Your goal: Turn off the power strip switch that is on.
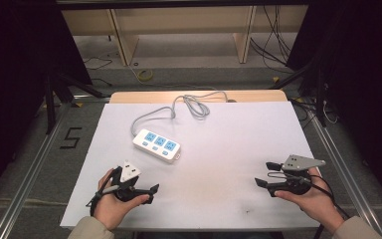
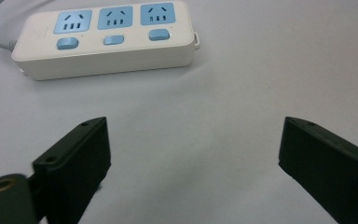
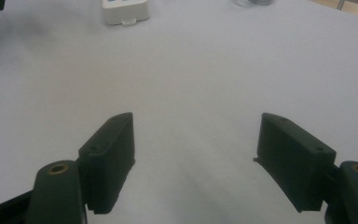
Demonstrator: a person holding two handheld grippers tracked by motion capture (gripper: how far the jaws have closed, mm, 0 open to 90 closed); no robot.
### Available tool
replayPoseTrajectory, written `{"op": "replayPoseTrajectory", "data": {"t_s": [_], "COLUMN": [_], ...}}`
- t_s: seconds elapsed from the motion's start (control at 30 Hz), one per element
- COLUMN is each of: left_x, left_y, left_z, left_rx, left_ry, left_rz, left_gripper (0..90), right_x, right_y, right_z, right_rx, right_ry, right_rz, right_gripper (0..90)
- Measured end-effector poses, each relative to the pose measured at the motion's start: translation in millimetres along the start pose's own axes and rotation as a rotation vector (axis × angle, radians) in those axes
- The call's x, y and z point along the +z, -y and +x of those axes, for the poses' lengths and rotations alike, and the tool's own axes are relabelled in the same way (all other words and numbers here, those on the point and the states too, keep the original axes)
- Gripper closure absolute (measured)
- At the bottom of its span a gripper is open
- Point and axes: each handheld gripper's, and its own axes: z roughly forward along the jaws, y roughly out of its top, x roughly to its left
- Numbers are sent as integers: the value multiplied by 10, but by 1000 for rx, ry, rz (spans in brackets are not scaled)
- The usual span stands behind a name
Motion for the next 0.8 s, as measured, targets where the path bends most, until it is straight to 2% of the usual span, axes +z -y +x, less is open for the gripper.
{"op": "replayPoseTrajectory", "data": {"t_s": [0.13, 0.27, 0.33, 0.37, 0.4, 0.43, 0.5, 0.6, 0.63, 0.7, 0.8], "left_x": [-5, -17, -35, -45, -49, -50, -33, 19, 37, 61, 87], "left_y": [-14, -60, -109, -140, -169, -197, -246, -293, -303, -327, -368], "left_z": [0, 5, 27, 43, 57, 75, 103, 126, 129, 135, 155], "left_rx": [15, 28, 30, 37, 40, 46, 42, 48, 48, 38, 29], "left_ry": [-5, -15, -38, -57, -74, -85, -100, -103, -103, -107, -108], "left_rz": [0, -23, -21, -11, -11, -15, -24, -8, 0, 7, 11], "left_gripper": [153, 183, 349, 349, 428, 586, 693, 841, 841, 896, 898], "right_x": [-11, -15, -17, -17, -18, -17, -13, -3, -3, 1, 1], "right_y": [4, -5, -12, -12, -14, -15, -16, -20, -20, -23, -24], "right_z": [9, 30, 40, 40, 43, 45, 46, 44, 44, 50, 54], "right_rx": [-6, -6, -8, -8, -8, -9, -8, -14, -14, -16, -15], "right_ry": [5, 6, 7, 7, 8, 8, 7, 5, 5, 3, 2], "right_rz": [5, -1, -5, -5, -6, -5, -5, -2, -2, -4, -6], "right_gripper": [290, 293, 293, 293, 293, 294, 295, 296, 296, 296, 297]}}
